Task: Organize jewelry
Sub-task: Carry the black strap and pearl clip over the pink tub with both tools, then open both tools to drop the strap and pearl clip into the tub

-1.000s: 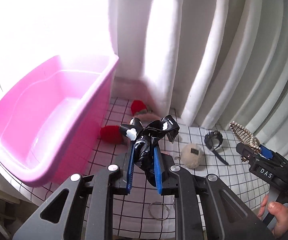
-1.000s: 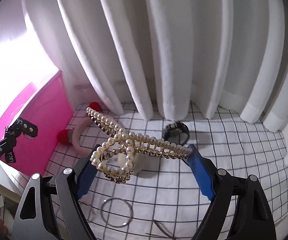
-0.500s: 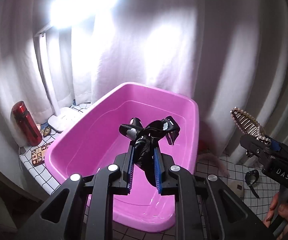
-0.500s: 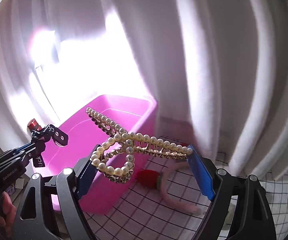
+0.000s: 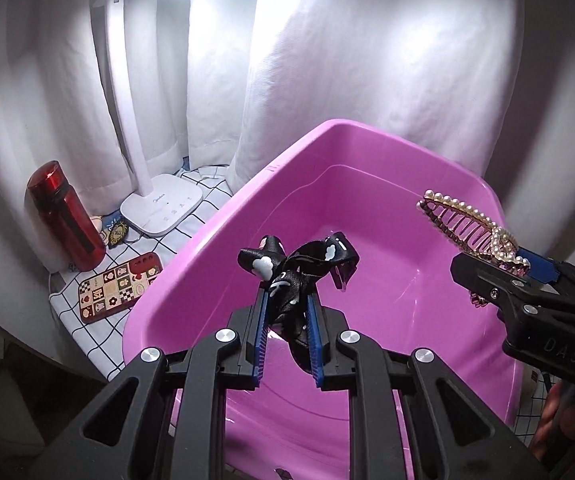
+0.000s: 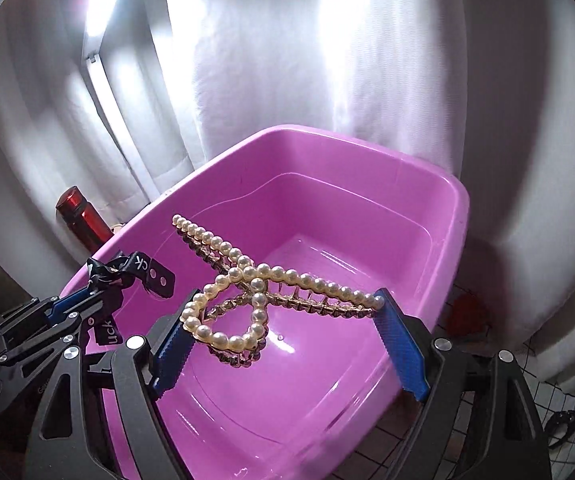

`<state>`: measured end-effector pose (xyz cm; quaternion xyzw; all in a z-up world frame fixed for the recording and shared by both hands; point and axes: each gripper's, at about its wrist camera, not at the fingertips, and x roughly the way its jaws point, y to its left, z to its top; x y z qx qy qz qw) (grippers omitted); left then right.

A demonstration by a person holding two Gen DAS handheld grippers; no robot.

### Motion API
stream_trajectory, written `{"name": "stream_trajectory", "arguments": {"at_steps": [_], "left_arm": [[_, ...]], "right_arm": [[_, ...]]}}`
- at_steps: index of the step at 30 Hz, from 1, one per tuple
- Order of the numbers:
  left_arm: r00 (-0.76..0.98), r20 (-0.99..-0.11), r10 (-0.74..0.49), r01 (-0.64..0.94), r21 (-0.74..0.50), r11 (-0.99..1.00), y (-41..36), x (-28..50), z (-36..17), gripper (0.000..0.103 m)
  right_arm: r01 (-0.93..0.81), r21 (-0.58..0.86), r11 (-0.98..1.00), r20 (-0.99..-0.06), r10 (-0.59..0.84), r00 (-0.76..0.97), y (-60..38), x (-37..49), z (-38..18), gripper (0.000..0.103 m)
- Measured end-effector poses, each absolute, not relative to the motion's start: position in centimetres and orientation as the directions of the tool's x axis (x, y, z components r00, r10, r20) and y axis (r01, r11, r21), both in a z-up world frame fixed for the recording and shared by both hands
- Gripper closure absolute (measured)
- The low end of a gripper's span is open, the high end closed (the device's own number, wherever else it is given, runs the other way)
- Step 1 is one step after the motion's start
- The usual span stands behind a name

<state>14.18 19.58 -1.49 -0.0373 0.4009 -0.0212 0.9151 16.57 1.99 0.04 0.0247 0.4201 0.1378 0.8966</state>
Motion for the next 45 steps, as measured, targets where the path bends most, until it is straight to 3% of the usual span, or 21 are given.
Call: {"name": "stream_trajectory", "arguments": {"at_steps": [14,17,20,22,23,24,27,45], "left_arm": [[0.59,-0.806,-0.043,-0.022,-0.069,0.997,20.7,16.9,-4.5,0.085],[0.583,-0.811,-0.041,-0.026,-0.069,0.997,20.8,17.0,-4.7,0.081],[0.587,-0.809,-0.035,-0.021,-0.059,0.998,20.7,17.0,-4.4,0.066],[0.601,-0.798,-0.029,-0.001,-0.037,0.999,20.1,16.8,-3.8,0.041],[0.623,-0.782,-0.004,-0.012,-0.014,1.0,19.9,16.5,-3.3,0.019],[0.649,-0.761,-0.019,-0.002,-0.027,1.0,20.1,16.1,-2.8,0.012],[0.671,-0.741,0.012,-0.004,0.013,1.0,19.7,15.8,-2.1,0.012],[0.66,-0.75,0.041,-0.075,-0.012,0.997,20.6,13.8,-1.0,0.012]], "right_arm": [[-0.177,0.095,0.98,-0.81,0.179,0.558,2.7,19.0,-2.1,0.022],[-0.166,0.103,0.981,-0.813,0.179,0.555,2.3,19.2,-2.0,0.021],[-0.164,0.108,0.981,-0.811,0.182,0.557,2.4,19.3,-1.8,0.021],[-0.161,0.107,0.981,-0.808,0.18,0.561,2.3,19.4,-1.6,0.021],[-0.162,0.104,0.981,-0.807,0.179,0.563,2.6,19.7,-1.6,0.021],[-0.16,0.1,0.982,-0.805,0.175,0.567,2.5,19.7,-1.5,0.021],[-0.152,0.105,0.983,-0.799,0.174,0.575,2.1,19.6,-1.1,0.021],[-0.15,0.113,0.982,-0.764,0.182,0.619,1.2,17.6,0.9,0.021]]}}
